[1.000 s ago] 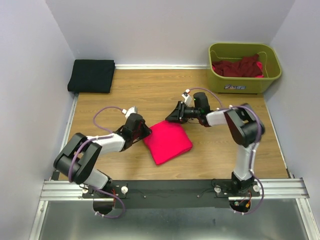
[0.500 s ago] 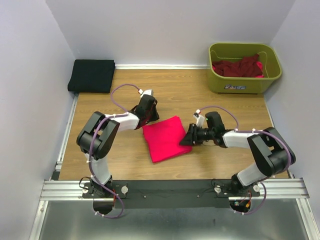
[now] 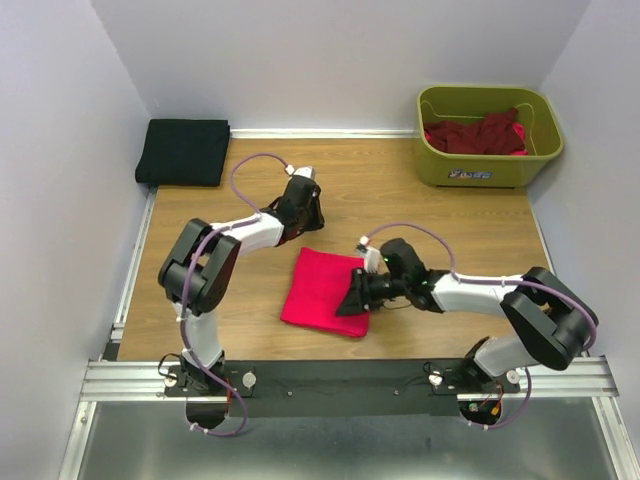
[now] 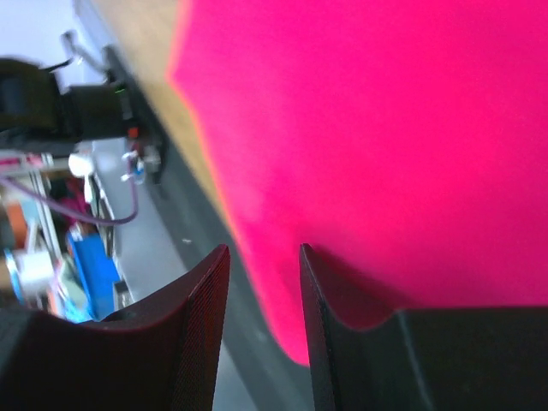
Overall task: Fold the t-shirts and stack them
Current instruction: Fold the tshirt
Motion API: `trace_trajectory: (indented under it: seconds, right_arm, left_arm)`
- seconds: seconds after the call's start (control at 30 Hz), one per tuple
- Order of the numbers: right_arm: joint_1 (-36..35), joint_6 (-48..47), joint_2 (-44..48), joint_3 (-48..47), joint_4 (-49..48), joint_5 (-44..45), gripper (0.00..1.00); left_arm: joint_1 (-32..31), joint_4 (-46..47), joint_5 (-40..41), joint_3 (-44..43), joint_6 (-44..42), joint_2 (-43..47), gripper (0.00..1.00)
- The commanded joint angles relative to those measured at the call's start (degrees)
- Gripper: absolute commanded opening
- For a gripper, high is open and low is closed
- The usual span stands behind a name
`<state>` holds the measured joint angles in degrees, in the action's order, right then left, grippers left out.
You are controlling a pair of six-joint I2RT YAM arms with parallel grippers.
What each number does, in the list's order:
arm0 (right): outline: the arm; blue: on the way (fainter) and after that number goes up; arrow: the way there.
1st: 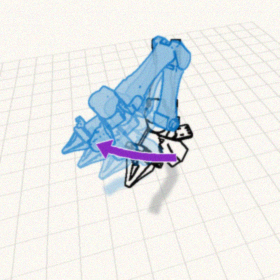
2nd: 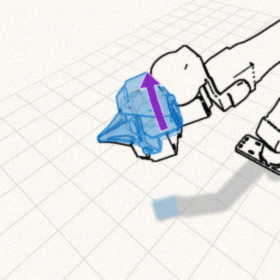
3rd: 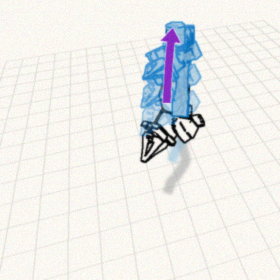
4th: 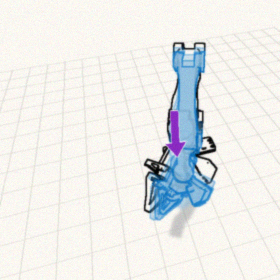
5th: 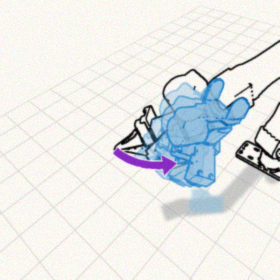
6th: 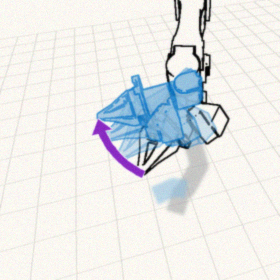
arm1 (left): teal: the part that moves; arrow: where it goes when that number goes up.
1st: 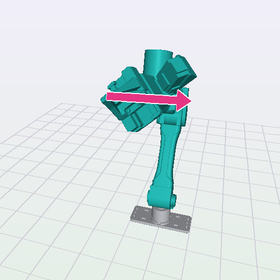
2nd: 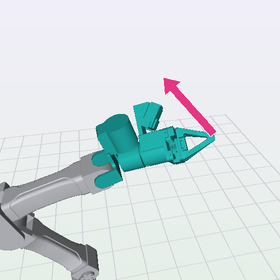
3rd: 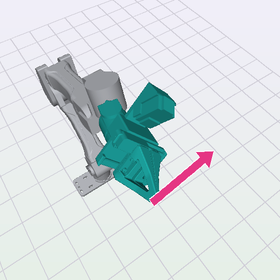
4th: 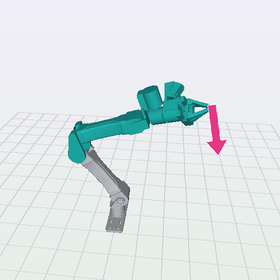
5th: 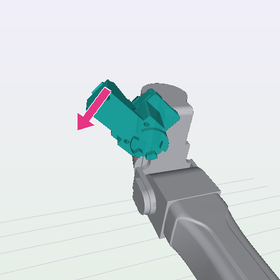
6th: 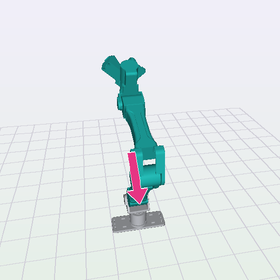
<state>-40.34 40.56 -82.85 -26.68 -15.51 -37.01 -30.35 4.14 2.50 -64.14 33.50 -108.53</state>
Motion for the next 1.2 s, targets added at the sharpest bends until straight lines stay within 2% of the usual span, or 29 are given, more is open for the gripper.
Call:
trace_trajectory:
  seconds: [0.0, 0.07, 0.1, 0.13, 0.2, 0.23, 0.33, 0.37, 0.47, 0.5, 0.57, 0.7, 0.8, 0.93, 1.03, 1.17]
  right_arm:
    - [-3.7, -2.65, 0.31, -9.17, 5.65, 4.05, 0.46]
    - [-3.7, -6.34, 2.15, -12.59, 10.03, 9.55, 0.48]
    - [-3.78, -8.54, 3.04, -16.35, 15.37, 11.33, 0.49]
    - [-3.52, -13.17, 3.13, -18.39, 21.25, 14.4, 0.5]
    - [-3.26, -17.16, 2.69, -21.21, 24.96, 17.4, 0.53]
    - [-2.47, -19.87, 1.82, -23.23, 26.13, 18.89, 0.56]
    - [1.21, -23.85, -0.99, -26.65, 28.42, 20.4, 0.59]
    - [2.18, -24.47, -2.13, -27.8, 29.3, 20.32, 0.6]
    - [5.52, -26.14, -6.35, -31.58, 30.71, 20.31, 0.6]
    - [5.53, -26.32, -7.23, -32.2, 30.8, 20.05, 0.6]
    - [6.93, -26.41, -9.61, -33.35, 30.89, 19.7, 0.6]
    - [9.48, -26.58, -12.6, -34.14, 30.89, 19.62, 0.6]
    - [10.37, -26.23, -14.26, -33.71, 30.89, 19.35, 0.6]
    - [10.46, -25.79, -16.46, -32.13, 30.98, 18.12, 0.59]
    - [10.54, -25.18, -17.34, -30.46, 30.98, 16.98, 0.59]
    - [10.54, -23.42, -15.86, -26.6, 30.89, 14.96, 0.58]
  left_arm:
    - [0.55, -3.43, 5.83, -0.38, 3.14, 9.46, 0.36]
    - [0.64, -8.17, 10.23, 1.55, 6.13, 13.59, 0.41]
    - [0.55, -10.01, 11.55, 2.52, 7.8, 17.87, 0.45]
    - [0.55, -14.03, 13.47, 4.62, 11.38, 19.92, 0.58]
    - [0.38, -17.49, 13.93, 7.61, 14.39, 26.13, 0.65]
    - [0.12, -19.68, 13.5, 11.11, 17.45, 28.09, 0.67]
    - [-3.39, -23.46, 12.88, 18.31, 22.65, 36.62, 0.69]
    - [-4.53, -24.43, 12.7, 20.0, 26.76, 38.64, 0.7]
    - [-12.25, -27.6, 11.74, 25.45, 35.1, 46.02, 0.72]
    - [-12.28, -28.13, 11.21, 26.69, 36.89, 47.0, 0.72]
    - [-16.22, -28.31, 9.28, 30.11, 41.45, 48.49, 0.72]
    - [-19.22, -29.19, 9.01, 33.2, 44.02, 48.94, 0.71]
    - [-19.4, -28.75, 8.75, 34.43, 44.73, 48.68, 0.66]
    - [-19.4, -25.42, 7.52, 37.33, 45.34, 47.19, 0.5]
    - [-19.14, -21.29, 7.43, 39.44, 45.26, 44.82, 0.43]
    - [-14.84, -15.59, 6.99, 39.01, 39.12, 38.93, 0.37]
